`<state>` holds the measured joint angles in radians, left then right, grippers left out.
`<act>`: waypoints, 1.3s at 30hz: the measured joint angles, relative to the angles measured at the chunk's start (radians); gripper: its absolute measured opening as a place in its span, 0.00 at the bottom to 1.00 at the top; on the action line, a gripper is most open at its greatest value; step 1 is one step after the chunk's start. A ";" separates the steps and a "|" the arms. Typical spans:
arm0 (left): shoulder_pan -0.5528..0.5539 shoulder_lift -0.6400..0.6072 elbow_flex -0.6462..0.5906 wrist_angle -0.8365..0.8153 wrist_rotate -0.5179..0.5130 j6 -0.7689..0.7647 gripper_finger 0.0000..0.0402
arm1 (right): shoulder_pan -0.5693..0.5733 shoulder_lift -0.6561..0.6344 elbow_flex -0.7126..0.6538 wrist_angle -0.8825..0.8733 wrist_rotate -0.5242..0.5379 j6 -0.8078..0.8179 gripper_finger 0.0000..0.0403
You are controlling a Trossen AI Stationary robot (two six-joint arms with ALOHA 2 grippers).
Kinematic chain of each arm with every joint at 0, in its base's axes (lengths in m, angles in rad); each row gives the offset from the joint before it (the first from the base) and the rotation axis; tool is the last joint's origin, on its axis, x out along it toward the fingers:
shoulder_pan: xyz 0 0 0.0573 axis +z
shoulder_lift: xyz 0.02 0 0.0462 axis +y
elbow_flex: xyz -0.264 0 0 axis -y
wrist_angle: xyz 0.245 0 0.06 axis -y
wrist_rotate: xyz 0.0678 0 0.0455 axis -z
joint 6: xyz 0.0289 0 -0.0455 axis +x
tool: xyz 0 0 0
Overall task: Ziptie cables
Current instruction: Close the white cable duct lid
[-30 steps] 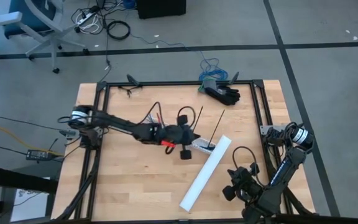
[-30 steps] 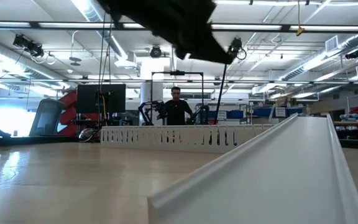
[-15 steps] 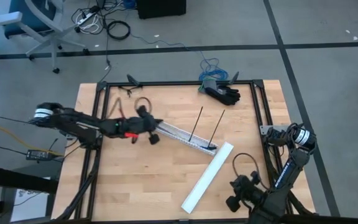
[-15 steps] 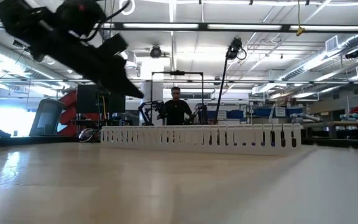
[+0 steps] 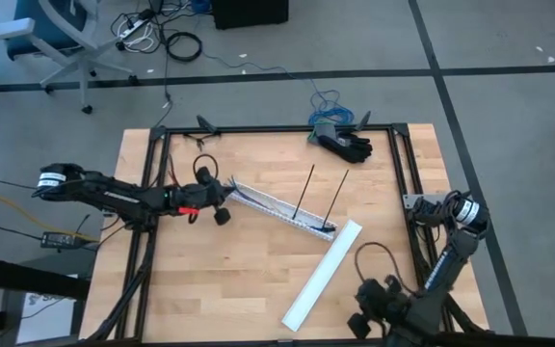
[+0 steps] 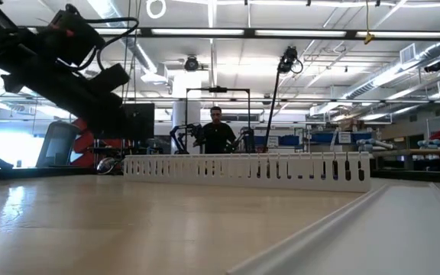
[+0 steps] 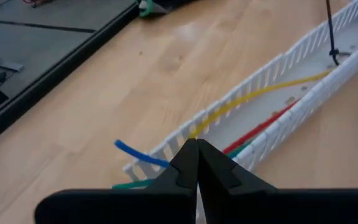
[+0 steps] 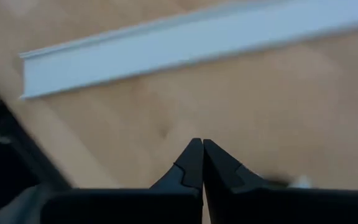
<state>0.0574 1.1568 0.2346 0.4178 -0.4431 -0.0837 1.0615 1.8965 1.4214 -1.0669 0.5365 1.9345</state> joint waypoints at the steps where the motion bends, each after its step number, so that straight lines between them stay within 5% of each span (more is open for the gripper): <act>1: 0.000 0.000 -0.004 0.001 0.000 0.000 0.03 | 0.015 0.000 0.005 -0.002 -0.013 0.047 0.00; 4: 0.000 0.000 -0.016 -0.002 0.000 0.001 0.03 | 0.048 0.013 0.037 -0.069 -0.081 0.141 0.00; 9: 0.000 0.001 -0.028 -0.006 0.000 0.000 0.03 | 0.078 0.096 0.137 -0.431 -0.261 0.239 0.00; 17: 0.000 0.001 -0.029 0.012 0.000 0.000 0.03 | -0.005 0.092 0.137 -0.494 0.035 0.035 0.00; 25: 0.000 0.001 -0.029 0.018 0.000 -0.013 0.03 | -0.181 0.085 0.121 -0.293 0.069 -0.686 0.00; 29: 0.000 0.001 -0.029 0.028 -0.001 -0.087 0.03 | -0.241 0.002 0.002 -0.086 0.025 -0.983 0.00; 39: 0.000 0.001 -0.029 0.049 -0.001 -0.050 0.03 | -0.289 -0.302 -0.425 0.380 -0.141 -1.167 0.00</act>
<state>0.0574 1.1580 0.2058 0.4664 -0.4438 -0.1333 0.7727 1.5946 0.9962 -0.6866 0.3960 0.7675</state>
